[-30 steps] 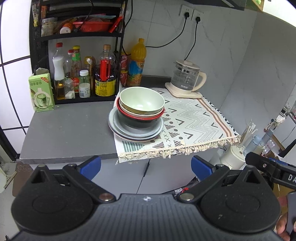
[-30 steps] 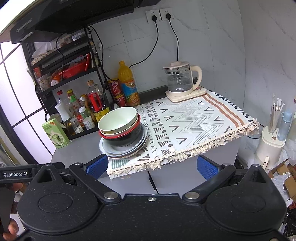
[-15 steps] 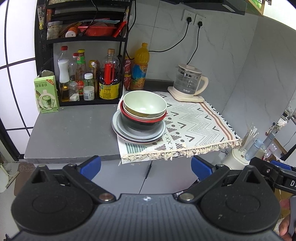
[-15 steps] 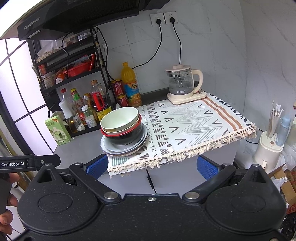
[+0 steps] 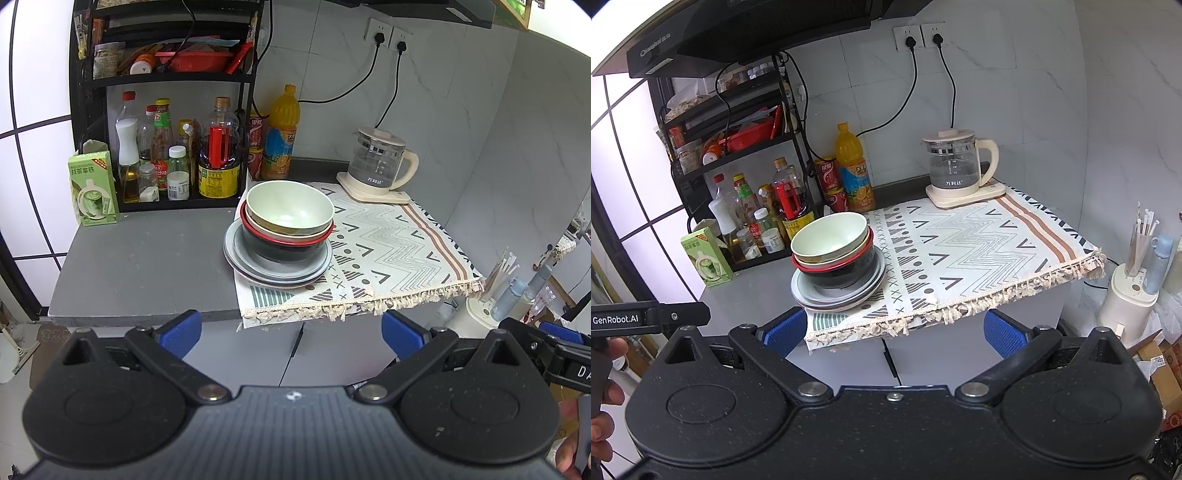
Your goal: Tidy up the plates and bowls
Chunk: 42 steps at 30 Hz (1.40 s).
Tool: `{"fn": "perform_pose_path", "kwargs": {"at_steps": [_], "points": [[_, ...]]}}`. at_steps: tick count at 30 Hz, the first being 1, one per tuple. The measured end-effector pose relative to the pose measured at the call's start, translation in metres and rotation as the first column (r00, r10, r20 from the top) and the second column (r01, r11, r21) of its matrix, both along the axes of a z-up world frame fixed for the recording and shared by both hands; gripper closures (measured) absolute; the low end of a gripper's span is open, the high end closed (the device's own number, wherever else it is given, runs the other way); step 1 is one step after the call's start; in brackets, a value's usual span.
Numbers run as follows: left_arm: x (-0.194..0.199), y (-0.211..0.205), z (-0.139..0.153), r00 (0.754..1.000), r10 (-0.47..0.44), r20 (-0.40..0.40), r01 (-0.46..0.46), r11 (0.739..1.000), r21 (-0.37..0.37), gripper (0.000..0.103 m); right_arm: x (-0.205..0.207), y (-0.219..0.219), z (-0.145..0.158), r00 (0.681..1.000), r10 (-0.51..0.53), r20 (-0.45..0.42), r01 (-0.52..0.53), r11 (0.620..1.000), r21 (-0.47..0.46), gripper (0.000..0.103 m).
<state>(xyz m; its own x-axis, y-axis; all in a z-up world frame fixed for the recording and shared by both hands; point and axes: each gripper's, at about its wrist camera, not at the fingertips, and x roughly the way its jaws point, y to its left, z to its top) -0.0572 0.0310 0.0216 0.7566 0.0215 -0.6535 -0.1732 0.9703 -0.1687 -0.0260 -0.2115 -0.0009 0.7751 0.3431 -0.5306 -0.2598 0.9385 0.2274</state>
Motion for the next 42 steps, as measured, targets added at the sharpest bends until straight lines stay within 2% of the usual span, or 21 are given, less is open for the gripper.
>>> {"fn": "perform_pose_path", "kwargs": {"at_steps": [42], "points": [[0.027, 0.004, -0.011, 0.999, -0.043, -0.026, 0.043, 0.999, 0.004, 0.0, 0.018, 0.003, -0.007, 1.0, 0.005, -0.031, -0.006, 0.999, -0.044, 0.0]]}}
